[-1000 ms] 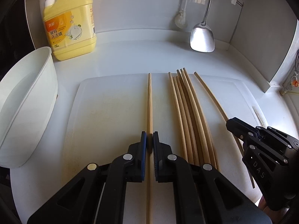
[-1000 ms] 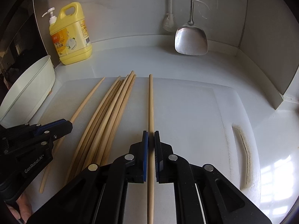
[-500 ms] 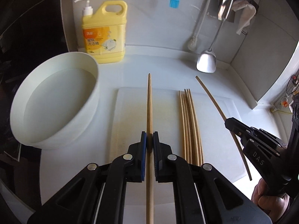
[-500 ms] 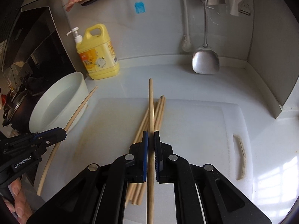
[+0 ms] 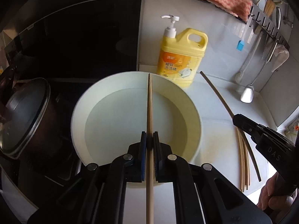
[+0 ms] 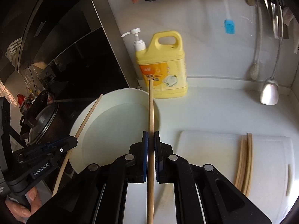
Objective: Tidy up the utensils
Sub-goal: 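Carry both held chopsticks up and over the white water basin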
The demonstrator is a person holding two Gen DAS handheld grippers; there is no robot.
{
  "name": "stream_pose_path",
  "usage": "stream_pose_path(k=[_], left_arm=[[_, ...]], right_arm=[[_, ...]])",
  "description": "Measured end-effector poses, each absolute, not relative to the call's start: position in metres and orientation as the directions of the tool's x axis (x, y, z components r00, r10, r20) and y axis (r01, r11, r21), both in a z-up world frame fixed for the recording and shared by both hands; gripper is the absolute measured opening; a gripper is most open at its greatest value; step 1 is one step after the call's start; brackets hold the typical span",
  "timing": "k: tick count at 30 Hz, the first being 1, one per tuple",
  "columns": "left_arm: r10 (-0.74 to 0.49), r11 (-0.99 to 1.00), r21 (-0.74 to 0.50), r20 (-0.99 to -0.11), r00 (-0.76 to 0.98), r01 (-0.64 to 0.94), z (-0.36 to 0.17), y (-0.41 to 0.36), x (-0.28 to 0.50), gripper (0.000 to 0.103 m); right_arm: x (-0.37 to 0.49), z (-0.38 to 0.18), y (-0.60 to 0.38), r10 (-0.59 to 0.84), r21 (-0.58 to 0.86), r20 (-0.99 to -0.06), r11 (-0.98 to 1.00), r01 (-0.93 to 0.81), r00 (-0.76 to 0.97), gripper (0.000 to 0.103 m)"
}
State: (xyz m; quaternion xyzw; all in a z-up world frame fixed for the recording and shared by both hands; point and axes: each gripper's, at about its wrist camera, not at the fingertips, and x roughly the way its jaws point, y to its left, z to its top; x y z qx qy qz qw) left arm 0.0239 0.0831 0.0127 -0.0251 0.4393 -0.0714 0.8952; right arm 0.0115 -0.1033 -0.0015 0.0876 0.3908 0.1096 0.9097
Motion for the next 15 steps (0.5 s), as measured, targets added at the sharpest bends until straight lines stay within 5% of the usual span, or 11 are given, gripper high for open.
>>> stream_pose_path(k=[15], left_arm=[[-0.188, 0.982, -0.143, -0.833, 0.521, 0.126, -0.047, 0.129, 0.1, 0.008]], right_arm=[[0.1, -0.062, -0.01, 0.271, 0.289, -0.786, 0.956, -0.058, 0.556, 0.006]])
